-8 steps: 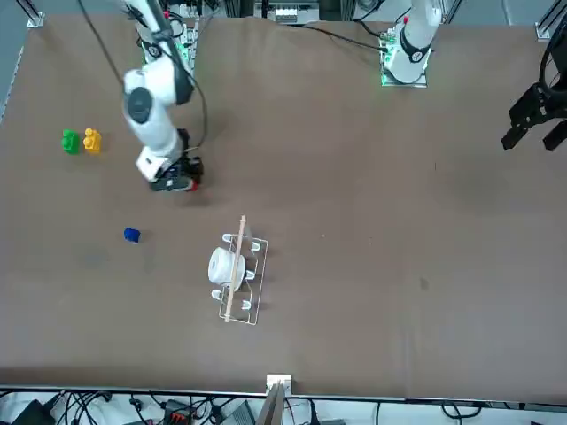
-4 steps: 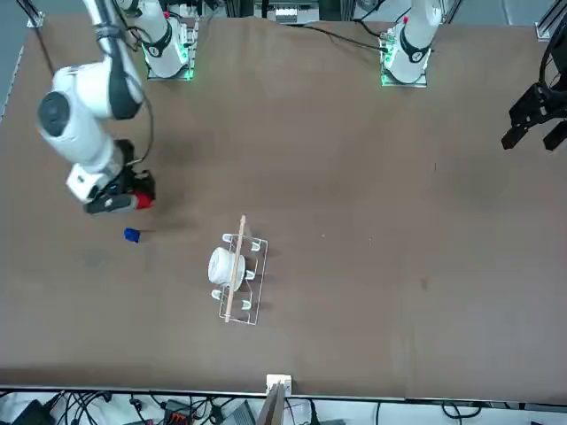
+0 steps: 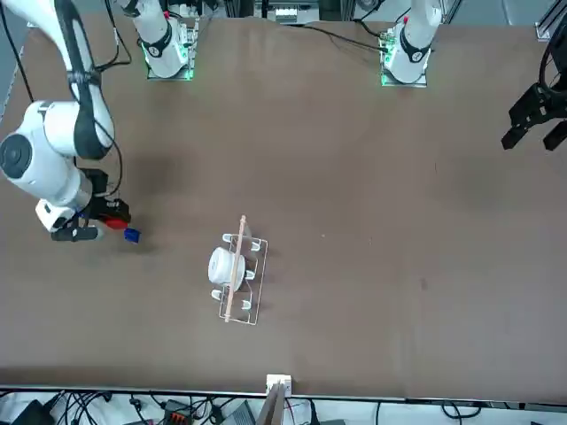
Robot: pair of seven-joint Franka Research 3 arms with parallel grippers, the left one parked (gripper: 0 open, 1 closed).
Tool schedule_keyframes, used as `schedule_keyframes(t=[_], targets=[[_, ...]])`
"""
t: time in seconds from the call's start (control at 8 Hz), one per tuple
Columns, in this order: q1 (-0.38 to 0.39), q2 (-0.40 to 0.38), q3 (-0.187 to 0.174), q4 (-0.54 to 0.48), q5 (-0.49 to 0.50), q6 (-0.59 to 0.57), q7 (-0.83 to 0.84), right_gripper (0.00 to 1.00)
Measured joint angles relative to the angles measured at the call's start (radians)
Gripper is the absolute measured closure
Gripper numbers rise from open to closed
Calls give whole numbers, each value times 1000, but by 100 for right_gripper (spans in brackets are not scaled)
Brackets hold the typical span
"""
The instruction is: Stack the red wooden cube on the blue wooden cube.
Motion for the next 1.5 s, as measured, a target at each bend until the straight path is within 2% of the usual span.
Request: schedule_keyframes(t=[0.38, 1.5], targets=[[-20, 62, 1, 19, 3, 11, 0, 30], [-20, 105, 7, 24, 3, 46, -1, 30]])
